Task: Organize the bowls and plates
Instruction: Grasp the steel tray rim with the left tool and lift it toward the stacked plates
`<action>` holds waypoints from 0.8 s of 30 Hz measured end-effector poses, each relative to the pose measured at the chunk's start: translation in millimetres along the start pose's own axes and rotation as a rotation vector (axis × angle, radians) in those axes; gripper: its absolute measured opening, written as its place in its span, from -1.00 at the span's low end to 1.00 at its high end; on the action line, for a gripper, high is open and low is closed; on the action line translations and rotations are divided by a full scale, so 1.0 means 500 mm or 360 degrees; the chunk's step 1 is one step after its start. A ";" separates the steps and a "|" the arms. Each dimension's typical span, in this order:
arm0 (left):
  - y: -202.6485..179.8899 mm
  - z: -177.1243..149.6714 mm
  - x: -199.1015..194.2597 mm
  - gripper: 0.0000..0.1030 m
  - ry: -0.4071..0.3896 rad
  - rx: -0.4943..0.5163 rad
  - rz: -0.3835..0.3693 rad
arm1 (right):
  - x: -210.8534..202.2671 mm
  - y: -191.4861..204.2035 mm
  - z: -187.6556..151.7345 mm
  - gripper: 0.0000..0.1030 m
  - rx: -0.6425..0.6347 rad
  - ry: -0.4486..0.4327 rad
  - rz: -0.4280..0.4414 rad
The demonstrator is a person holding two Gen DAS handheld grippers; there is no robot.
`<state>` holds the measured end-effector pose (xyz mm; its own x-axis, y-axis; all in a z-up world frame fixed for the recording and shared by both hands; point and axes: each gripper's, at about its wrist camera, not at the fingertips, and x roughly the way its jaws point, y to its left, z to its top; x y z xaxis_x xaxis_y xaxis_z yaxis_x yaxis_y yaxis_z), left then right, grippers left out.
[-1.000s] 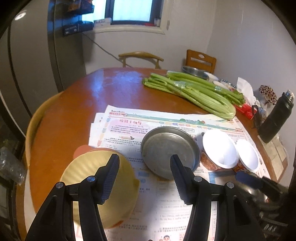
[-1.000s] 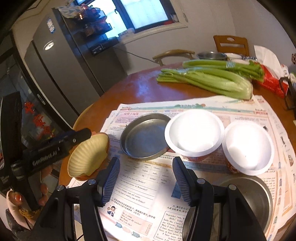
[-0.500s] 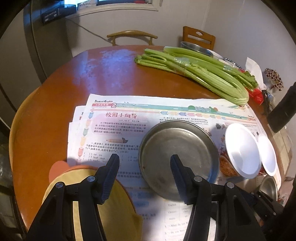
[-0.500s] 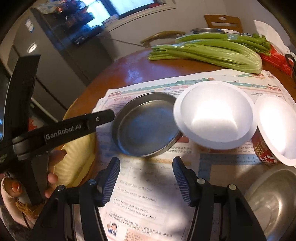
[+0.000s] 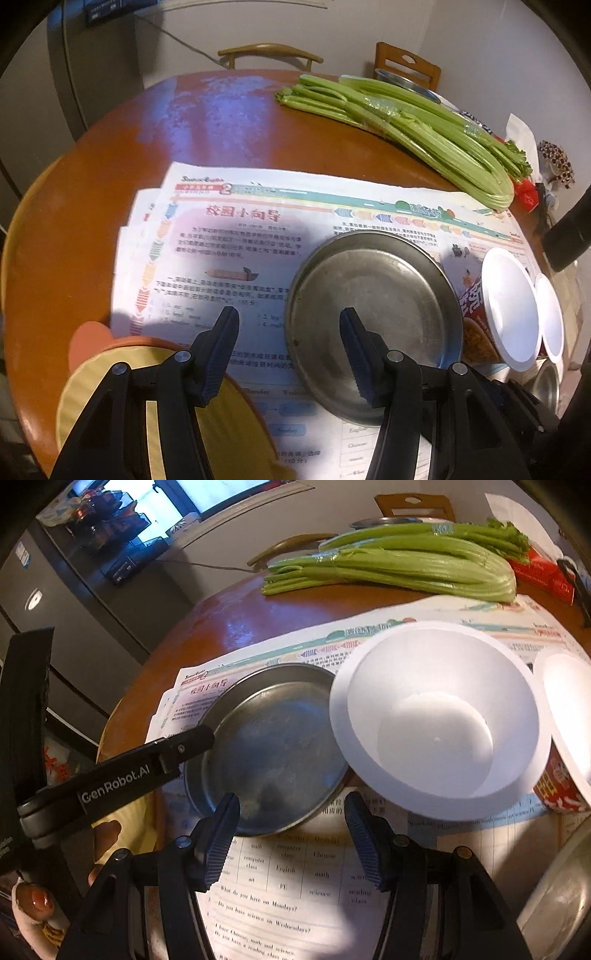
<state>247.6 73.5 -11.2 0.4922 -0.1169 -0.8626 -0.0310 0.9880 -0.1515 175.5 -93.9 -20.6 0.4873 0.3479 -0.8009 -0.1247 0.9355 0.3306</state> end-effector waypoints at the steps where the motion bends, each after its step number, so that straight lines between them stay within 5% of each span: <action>1: 0.000 -0.001 0.004 0.02 0.0008 -0.0006 -0.0008 | 0.002 0.003 0.000 0.15 -0.0020 -0.0005 -0.0016; 7: -0.007 -0.008 0.012 -0.36 0.0026 0.0028 -0.0005 | 0.006 0.016 0.001 0.16 -0.0112 -0.0036 -0.0053; 24: -0.010 -0.034 -0.039 -0.37 -0.0028 0.0050 0.0008 | -0.023 0.043 -0.010 0.16 -0.0218 -0.0052 0.0046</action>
<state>223.5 68.9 -2.0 0.5074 -0.1106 -0.8546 -0.0061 0.9912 -0.1319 162.8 -77.4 -7.1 0.5097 0.3748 -0.7745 -0.2549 0.9255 0.2801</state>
